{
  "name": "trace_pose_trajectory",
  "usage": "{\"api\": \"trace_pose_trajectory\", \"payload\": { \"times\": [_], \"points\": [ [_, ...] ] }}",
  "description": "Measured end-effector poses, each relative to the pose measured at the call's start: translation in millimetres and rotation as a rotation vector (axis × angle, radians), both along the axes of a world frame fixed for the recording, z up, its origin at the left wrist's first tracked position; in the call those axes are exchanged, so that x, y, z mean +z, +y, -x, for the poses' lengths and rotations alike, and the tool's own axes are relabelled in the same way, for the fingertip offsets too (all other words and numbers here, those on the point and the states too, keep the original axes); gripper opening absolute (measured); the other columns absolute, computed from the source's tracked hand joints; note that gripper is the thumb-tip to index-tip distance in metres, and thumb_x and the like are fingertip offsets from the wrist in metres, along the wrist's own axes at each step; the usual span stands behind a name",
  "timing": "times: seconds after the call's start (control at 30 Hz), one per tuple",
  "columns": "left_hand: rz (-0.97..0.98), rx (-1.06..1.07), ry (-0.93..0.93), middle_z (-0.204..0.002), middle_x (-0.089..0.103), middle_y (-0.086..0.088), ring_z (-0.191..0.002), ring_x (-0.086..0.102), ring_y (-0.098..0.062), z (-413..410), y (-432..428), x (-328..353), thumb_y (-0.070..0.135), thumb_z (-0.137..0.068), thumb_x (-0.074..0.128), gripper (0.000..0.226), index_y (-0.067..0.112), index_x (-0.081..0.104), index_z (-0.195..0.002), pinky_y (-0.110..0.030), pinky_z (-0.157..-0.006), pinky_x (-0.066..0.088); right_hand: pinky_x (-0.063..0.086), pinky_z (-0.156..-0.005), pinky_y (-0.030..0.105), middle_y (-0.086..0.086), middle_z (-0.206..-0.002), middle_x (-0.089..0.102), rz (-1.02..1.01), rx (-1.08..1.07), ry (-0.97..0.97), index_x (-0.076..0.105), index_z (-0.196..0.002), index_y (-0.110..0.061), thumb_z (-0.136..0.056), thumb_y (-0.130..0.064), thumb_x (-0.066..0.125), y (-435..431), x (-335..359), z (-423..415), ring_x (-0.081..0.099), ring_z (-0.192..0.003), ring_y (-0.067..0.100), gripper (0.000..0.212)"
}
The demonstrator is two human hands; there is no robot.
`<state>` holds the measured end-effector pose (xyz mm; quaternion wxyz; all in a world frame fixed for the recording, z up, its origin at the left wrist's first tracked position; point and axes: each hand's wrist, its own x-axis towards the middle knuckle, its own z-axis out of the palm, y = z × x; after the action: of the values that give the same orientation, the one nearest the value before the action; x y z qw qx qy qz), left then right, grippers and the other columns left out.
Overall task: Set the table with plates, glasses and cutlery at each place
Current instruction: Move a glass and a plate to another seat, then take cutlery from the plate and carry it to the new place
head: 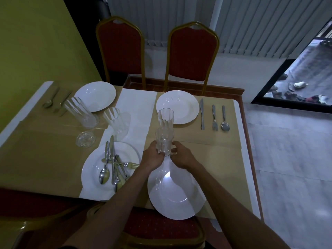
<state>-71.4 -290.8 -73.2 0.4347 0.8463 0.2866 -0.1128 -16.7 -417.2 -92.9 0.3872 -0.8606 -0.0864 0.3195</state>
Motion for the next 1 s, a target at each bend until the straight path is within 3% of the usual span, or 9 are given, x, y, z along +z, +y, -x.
{"api": "trace_pose_trajectory", "payload": {
  "times": [0.17, 0.3, 0.4, 0.53, 0.67, 0.8, 1.0],
  "points": [
    [0.018, -0.004, 0.004, -0.137, 0.057, -0.01, -0.12, 0.056, -0.03, 1.0, 1.1, -1.5, 0.029, -0.094, 0.058, 0.056, 0.018, 0.037, -0.145, -0.028, -0.085, 0.042, 0.051, -0.099, 0.042, 0.012, -0.13, 0.062, 0.049, -0.012, 0.003, 0.039, -0.143, -0.011, -0.094, -0.014, 0.057, -0.2, 0.4, 1.3, 0.06, -0.116, 0.029, 0.052],
    [0.044, 0.037, 0.016, -0.139, 0.056, -0.008, -0.123, 0.055, -0.028, 10.6, 10.3, -2.9, 0.034, -0.092, 0.062, 0.062, 0.021, 0.036, -0.147, -0.033, -0.094, 0.045, 0.054, -0.092, 0.041, 0.011, -0.116, 0.064, 0.115, -0.036, 0.005, 0.053, -0.123, -0.006, -0.093, -0.018, 0.059, -5.2, -4.1, 12.8, 0.063, -0.102, 0.026, 0.033],
    [0.069, 0.101, -0.006, -0.135, 0.058, -0.006, -0.121, 0.056, -0.024, 27.8, 26.7, -3.3, 0.031, -0.092, 0.06, 0.052, 0.023, 0.044, -0.141, -0.033, -0.098, 0.047, 0.058, -0.087, 0.041, 0.013, -0.1, 0.071, 0.102, 0.045, 0.027, 0.067, -0.103, -0.003, -0.09, -0.013, 0.06, -4.0, -7.3, 26.3, 0.07, -0.089, 0.024, 0.018],
    [0.062, 0.193, -0.033, -0.126, 0.063, -0.005, -0.107, 0.061, -0.019, 55.5, 63.1, -7.3, 0.027, -0.091, 0.06, 0.039, 0.018, 0.057, -0.13, -0.028, -0.085, 0.05, 0.059, -0.075, 0.035, 0.019, -0.094, 0.074, 0.052, 0.203, 0.062, 0.072, -0.096, 0.007, -0.087, -0.006, 0.057, 19.1, -1.9, 44.5, 0.073, -0.076, 0.02, 0.021],
    [0.006, 0.285, -0.032, -0.119, 0.068, 0.001, -0.112, 0.062, -0.019, 83.6, 102.9, -7.4, 0.018, -0.091, 0.058, 0.027, 0.02, 0.07, -0.115, -0.027, -0.096, 0.045, 0.051, -0.059, 0.024, 0.019, -0.094, 0.072, 0.036, 0.336, 0.034, 0.07, -0.089, 0.009, -0.085, -0.004, 0.053, 56.9, 2.6, 55.9, 0.072, -0.08, 0.029, 0.022],
    [0.01, 0.367, -0.018, -0.102, 0.075, -0.001, -0.097, 0.069, -0.024, 102.5, 140.5, -10.7, 0.021, -0.087, 0.061, 0.016, 0.028, 0.074, -0.093, -0.039, -0.088, 0.054, 0.056, -0.076, 0.04, 0.023, -0.093, 0.071, 0.003, 0.39, 0.004, 0.07, -0.085, 0.008, -0.085, -0.006, 0.056, 92.7, 5.3, 61.3, 0.071, -0.084, 0.03, 0.02],
    [-0.104, 0.369, -0.022, -0.085, 0.073, 0.005, -0.085, 0.066, -0.014, 108.8, 179.3, -18.8, 0.013, -0.084, 0.062, 0.017, 0.018, 0.078, -0.086, -0.028, -0.084, 0.051, 0.056, -0.072, 0.028, 0.01, -0.096, 0.074, 0.019, 0.388, -0.019, 0.073, -0.089, 0.001, -0.089, -0.009, 0.056, 125.6, 6.3, 70.3, 0.074, -0.079, 0.025, 0.019]
  ]
}}
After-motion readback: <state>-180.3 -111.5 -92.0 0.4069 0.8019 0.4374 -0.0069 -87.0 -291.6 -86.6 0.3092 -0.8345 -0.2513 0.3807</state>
